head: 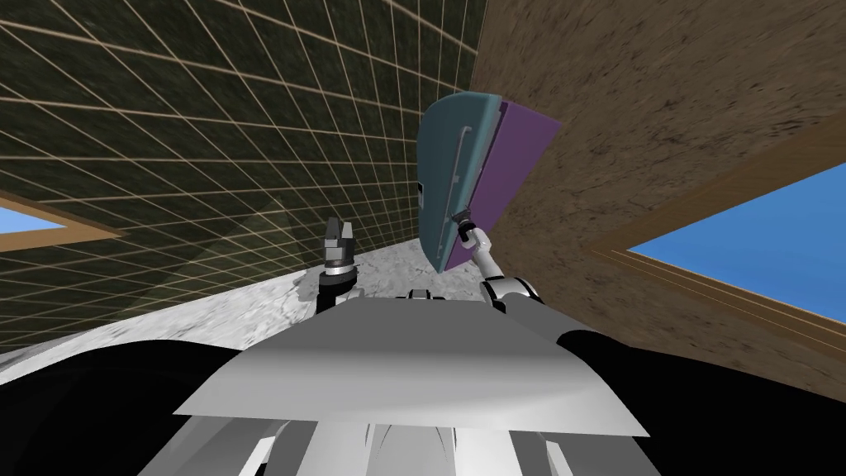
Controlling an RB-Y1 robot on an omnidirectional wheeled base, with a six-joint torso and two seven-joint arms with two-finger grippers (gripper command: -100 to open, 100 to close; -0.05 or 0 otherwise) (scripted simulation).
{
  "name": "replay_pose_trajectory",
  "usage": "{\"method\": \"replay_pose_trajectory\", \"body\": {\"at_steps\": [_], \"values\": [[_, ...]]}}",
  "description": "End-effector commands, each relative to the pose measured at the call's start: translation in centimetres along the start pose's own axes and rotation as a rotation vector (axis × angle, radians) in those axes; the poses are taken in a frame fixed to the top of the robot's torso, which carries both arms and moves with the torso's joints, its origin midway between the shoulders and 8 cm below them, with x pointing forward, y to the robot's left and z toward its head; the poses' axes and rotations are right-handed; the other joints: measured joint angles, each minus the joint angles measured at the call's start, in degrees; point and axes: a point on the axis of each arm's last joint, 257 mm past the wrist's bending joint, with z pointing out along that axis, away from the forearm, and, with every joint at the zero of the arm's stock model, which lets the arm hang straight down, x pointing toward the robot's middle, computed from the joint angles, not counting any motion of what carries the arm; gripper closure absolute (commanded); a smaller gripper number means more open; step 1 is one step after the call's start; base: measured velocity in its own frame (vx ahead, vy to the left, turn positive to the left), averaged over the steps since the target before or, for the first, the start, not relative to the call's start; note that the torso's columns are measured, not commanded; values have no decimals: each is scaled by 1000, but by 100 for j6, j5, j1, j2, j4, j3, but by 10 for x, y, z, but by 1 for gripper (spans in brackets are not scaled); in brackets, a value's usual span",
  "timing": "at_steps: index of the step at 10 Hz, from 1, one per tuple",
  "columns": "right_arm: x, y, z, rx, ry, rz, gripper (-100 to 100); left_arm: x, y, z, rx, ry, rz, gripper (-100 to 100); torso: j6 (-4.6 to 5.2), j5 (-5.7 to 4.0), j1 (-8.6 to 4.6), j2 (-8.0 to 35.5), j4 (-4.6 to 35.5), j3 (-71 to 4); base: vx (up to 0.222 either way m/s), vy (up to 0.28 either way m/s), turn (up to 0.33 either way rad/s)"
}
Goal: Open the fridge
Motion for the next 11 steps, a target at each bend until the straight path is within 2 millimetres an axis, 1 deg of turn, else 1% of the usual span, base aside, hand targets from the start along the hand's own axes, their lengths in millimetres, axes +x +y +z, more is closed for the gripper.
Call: {"method": "replay_pose_trajectory", "body": {"at_steps": [1, 3, 4, 5, 6, 7, 8, 9, 10, 11], "values": [[-15, -16, 11, 17, -20, -68, -100, 0, 0, 0, 0, 0, 0, 0, 31, -16, -12, 7, -20, 6, 12, 94, -29], [-11, -31, 18, 35, -3, -144, -100, 0, 0, 0, 0, 0, 0, 0, 22, -28, -52, 1, -19, 1, -15, 85, -64], [-1, -21, 12, 23, 12, -116, -100, 0, 0, 0, 0, 0, 0, 0, 25, -22, -39, 13, -12, 8, -16, 39, -41], [3, -34, 18, 36, 29, -115, -100, 0, 0, 0, 0, 0, 0, 0, 39, -33, -56, 20, -24, 15, 38, -4, 4], [9, -24, 13, 25, 35, -117, -100, 0, 0, 0, 0, 0, 0, 0, 37, -35, -72, -2, -20, 0, 21, -9, -24], [12, -25, 12, 27, 41, -116, 100, 0, 0, 0, 0, 0, 0, 0, 43, -41, -67, 2, -35, 2, -3, -8, -35], [18, -35, 11, 53, 64, -122, 100, 0, 0, 0, 0, 0, 0, 0, 46, -49, -67, 2, -52, 2, 21, 144, -51], [18, -35, 11, 53, 64, -122, 100, 0, 0, 0, 0, 0, 0, 0, 53, -36, -25, -11, -57, -4, -9, 199, -53], [24, -42, 10, 76, 87, -128, 100, 0, 0, 0, 0, 0, 0, 0, 46, -30, -17, -13, -62, -5, 0, 291, -42], [24, -42, 10, 76, 87, -128, 100, 0, 0, 0, 0, 0, 0, 0, 37, -28, -5, -26, -62, -12, -19, 239, -47]]}}
